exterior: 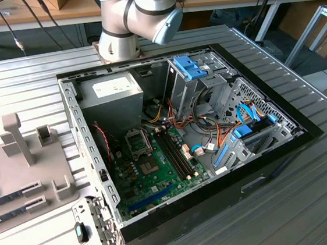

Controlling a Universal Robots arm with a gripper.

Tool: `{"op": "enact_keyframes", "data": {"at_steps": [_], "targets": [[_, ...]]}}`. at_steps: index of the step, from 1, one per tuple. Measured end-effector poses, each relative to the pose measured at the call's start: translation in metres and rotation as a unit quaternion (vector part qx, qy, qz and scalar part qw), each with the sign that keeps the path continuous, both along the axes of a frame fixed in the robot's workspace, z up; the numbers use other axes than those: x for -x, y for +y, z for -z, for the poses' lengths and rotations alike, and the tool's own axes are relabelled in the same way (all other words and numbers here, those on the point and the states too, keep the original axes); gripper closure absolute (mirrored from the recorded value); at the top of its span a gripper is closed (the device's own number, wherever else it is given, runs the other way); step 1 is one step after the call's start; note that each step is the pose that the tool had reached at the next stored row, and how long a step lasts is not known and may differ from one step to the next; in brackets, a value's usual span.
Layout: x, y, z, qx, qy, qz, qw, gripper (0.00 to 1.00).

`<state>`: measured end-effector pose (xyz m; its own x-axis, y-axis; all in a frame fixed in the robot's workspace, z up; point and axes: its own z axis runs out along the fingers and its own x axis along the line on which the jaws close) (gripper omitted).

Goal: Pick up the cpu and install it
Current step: 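Pick up the cpu and move it towards the insertion slot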

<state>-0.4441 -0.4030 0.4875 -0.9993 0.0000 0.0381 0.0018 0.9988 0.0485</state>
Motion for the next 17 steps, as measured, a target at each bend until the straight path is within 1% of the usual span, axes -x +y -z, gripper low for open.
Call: {"op": "enact_keyframes", "data": {"at_steps": [5,15,17], "targets": [[-0.0043,-0.0011,0.0013,0.0000,0.0000,0.000,1.00000,0.53],[-0.0192,-0.0019,0.0053,0.0000,0.0000,0.000,1.00000,0.53],[-0.0212,-0.0020,0.0059,0.0000,0.0000,0.000,1.00000,0.53]]}}
